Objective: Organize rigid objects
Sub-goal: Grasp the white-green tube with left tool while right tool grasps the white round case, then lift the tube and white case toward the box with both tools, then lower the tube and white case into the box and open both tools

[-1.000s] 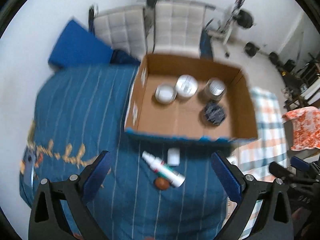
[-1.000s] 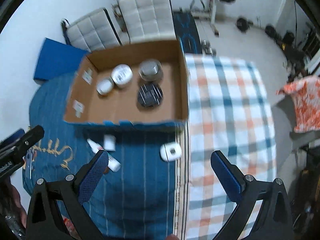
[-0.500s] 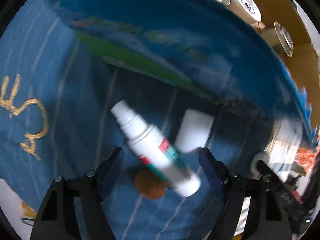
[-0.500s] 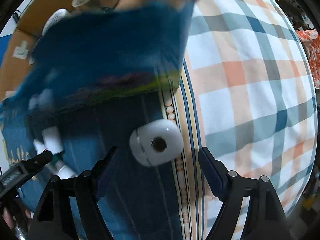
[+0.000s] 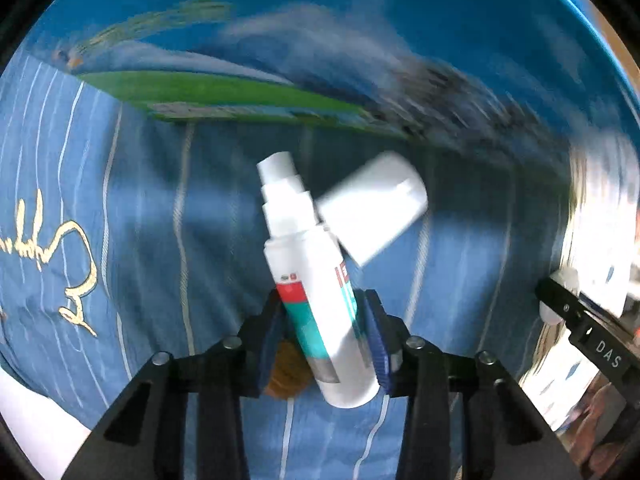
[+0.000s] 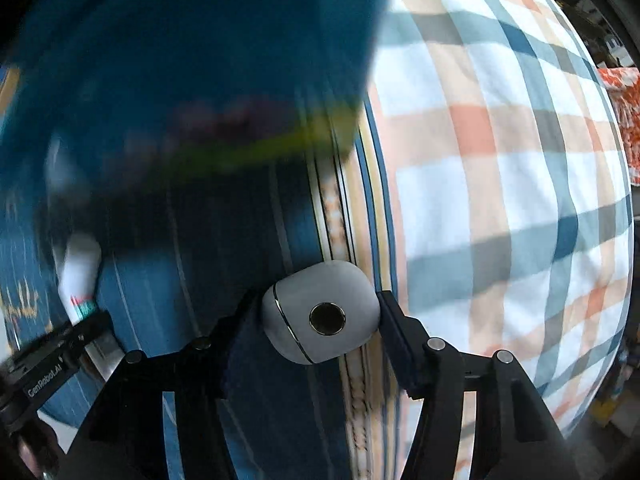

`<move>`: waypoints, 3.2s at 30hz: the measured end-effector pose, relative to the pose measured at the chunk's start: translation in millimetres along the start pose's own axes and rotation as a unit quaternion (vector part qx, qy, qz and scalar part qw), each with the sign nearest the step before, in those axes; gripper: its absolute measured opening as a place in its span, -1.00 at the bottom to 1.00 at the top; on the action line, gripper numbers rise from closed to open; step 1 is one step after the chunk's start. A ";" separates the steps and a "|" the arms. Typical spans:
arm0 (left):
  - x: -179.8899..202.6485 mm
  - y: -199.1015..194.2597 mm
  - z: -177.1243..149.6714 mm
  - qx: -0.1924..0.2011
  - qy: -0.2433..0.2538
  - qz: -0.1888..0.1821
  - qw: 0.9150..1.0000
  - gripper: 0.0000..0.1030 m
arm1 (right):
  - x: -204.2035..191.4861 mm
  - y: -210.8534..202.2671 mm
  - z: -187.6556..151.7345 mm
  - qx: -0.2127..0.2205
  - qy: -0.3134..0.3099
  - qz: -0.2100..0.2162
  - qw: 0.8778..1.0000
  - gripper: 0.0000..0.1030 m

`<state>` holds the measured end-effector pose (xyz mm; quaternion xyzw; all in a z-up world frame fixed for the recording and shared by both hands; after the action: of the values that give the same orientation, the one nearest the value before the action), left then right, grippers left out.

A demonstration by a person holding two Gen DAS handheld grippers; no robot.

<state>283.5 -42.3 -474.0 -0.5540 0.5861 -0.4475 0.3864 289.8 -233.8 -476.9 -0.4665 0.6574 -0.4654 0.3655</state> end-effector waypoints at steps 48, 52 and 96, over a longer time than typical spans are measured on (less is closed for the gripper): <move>61.5 -110.7 -98.5 0.117 0.087 -0.021 0.989 -0.43 | -1.5 -89.5 -104.9 0.072 -0.073 -0.010 0.995 0.18; 54.0 -126.5 -105.2 0.137 0.089 -0.033 0.986 -0.43 | -6.3 -116.9 -109.4 0.089 -0.079 -0.001 0.993 0.18; -23.5 -93.9 146.8 -0.054 0.064 -0.063 0.994 -0.44 | -150.9 -70.0 119.7 -0.018 -0.122 0.037 0.992 0.18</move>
<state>453.3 -31.8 -429.7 -0.5800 0.5968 -0.4734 0.2887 463.3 -131.6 -439.1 -0.5019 0.6332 -0.3794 0.4508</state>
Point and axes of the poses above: each gripper's, at about its wrist camera, not at the fingertips, and y roughly the way its jaws point, x to its right, z to its top, the point moved 4 cm from there along y, roughly the way its jaws point, and after that the axes turned 14 degrees about -x, right-handed, at the moved point
